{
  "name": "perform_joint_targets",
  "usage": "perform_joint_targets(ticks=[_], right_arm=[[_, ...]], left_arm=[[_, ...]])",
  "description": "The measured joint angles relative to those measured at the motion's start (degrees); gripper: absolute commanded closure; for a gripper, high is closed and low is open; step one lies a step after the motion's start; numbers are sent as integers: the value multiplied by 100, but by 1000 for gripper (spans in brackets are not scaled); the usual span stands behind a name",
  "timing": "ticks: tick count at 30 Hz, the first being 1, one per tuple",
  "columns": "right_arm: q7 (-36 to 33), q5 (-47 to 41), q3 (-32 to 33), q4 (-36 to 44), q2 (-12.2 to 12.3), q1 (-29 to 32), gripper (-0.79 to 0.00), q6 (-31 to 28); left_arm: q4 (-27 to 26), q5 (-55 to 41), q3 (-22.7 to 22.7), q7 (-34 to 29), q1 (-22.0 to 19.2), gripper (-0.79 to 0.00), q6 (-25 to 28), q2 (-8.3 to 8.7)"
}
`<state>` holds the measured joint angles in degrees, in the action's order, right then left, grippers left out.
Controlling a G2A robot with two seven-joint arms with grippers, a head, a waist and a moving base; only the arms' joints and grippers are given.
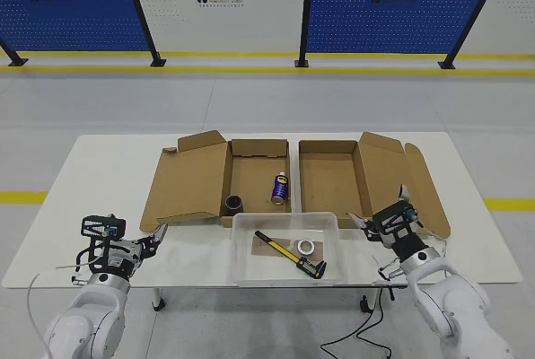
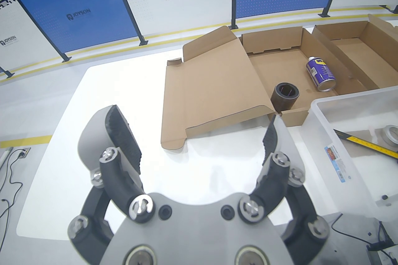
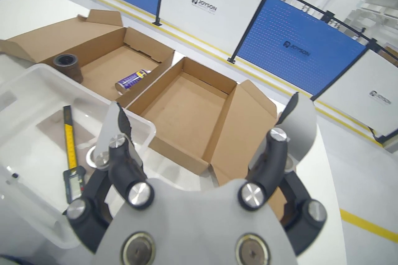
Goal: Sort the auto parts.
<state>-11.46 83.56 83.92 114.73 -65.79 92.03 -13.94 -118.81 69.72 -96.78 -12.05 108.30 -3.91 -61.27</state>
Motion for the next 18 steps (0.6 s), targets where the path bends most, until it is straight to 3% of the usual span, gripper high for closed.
perform_joint_targets(ticks=[7, 13, 18], right_arm=[[-1362, -315, -448, -116, 15, -519, -785, -1180], [-2214, -1174, -643, -206, 27, -672, -785, -1743], [-2541, -1488, -707, -288, 47, -711, -785, -1954]], left_arm=[[0, 0, 0, 0, 0, -785, 0, 0], [0, 0, 0, 0, 0, -785, 0, 0], [0, 0, 0, 0, 0, -785, 0, 0]])
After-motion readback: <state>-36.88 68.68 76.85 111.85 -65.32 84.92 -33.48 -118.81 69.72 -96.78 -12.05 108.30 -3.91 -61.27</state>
